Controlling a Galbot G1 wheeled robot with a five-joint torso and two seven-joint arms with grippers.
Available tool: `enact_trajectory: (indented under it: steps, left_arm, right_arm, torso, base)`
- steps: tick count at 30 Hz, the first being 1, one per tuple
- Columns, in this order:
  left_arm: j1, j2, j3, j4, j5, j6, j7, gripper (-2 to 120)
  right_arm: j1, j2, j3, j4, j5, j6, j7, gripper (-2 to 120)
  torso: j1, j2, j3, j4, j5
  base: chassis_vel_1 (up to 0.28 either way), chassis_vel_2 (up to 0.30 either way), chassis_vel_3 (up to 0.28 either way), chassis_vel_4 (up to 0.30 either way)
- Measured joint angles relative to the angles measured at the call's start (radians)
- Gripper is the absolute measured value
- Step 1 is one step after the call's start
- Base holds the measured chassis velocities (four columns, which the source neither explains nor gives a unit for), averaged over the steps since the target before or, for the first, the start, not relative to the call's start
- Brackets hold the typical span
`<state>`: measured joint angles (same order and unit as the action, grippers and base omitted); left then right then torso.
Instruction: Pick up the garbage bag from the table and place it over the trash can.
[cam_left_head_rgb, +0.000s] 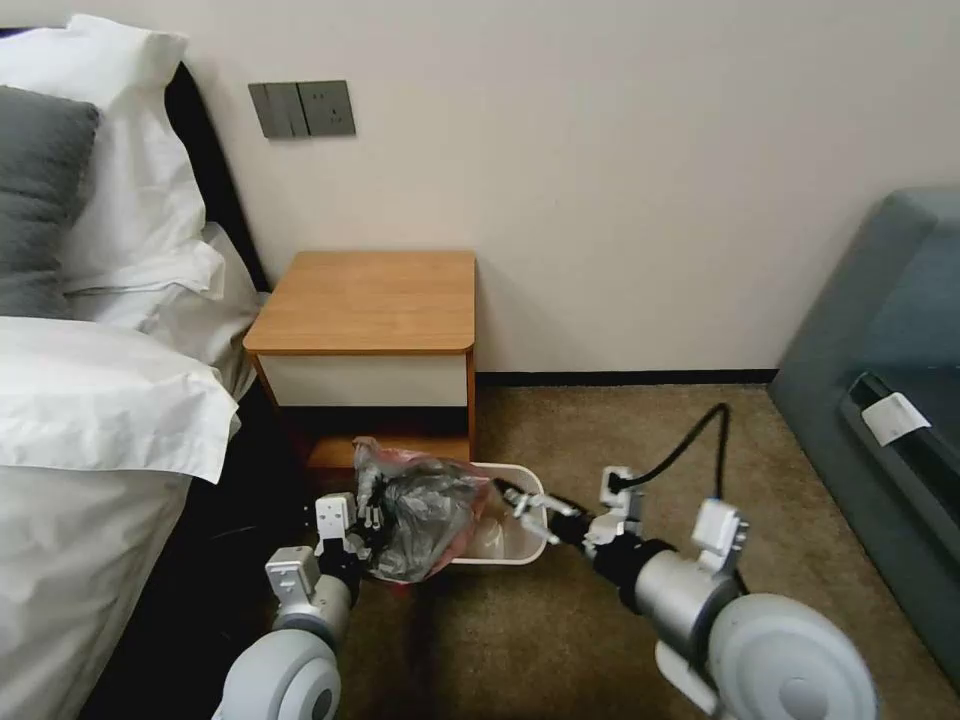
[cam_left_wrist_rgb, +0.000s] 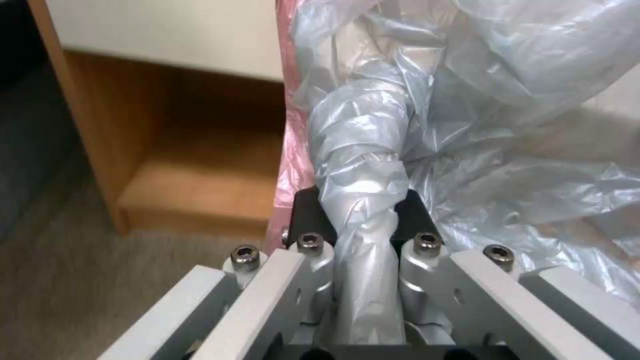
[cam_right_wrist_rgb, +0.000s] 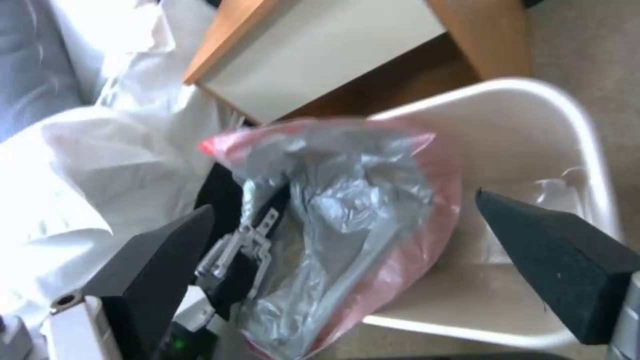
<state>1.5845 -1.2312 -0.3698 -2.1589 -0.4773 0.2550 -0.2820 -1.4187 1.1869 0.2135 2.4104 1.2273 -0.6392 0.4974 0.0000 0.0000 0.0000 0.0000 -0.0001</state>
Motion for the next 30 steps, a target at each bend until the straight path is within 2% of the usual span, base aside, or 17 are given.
enact_trajectory:
  steps: [7, 9, 15, 19, 30]
  left_arm:
    - [0.037, 0.009, -0.021, -0.042, 0.032, -0.020, 0.029, 7]
    - [0.052, 0.011, -0.031, -0.055, 0.049, -0.029, 0.042, 7]
    - [0.073, 0.012, -0.039, -0.081, 0.056, -0.033, 0.051, 7]
    - [0.083, 0.010, -0.042, -0.091, 0.060, -0.035, 0.053, 7]
    - [0.103, 0.007, -0.054, -0.104, 0.078, -0.055, 0.071, 7]
  right_arm:
    - [0.043, 0.000, -0.103, -0.042, -0.166, 0.015, -0.034, 100]
    - [0.047, 0.008, -0.150, -0.071, -0.308, 0.047, -0.078, 100]
    - [0.062, 0.020, -0.212, -0.128, -0.507, 0.090, -0.136, 100]
    - [0.079, 0.033, -0.229, -0.175, -0.559, 0.123, -0.148, 100]
    - [0.121, 0.068, -0.245, -0.247, -0.562, 0.151, -0.112, 100]
  torso:
    - [0.000, 0.000, 0.000, 0.0001, 0.0000]
    - [0.000, 0.000, 0.000, 0.0001, 0.0001]
    - [0.000, 0.000, 0.000, 0.0000, 0.0000]
    - [0.000, 0.000, 0.000, 0.0000, 0.0001]
    - [0.000, 0.000, 0.000, 0.0000, 0.0000]
  base:
    - [0.000, 0.000, 0.000, 0.000]
    - [0.000, 0.000, 0.000, 0.000]
    - [0.000, 0.000, 0.000, 0.000]
    - [0.000, 0.000, 0.000, 0.000]
    - [0.000, 0.000, 0.000, 0.000]
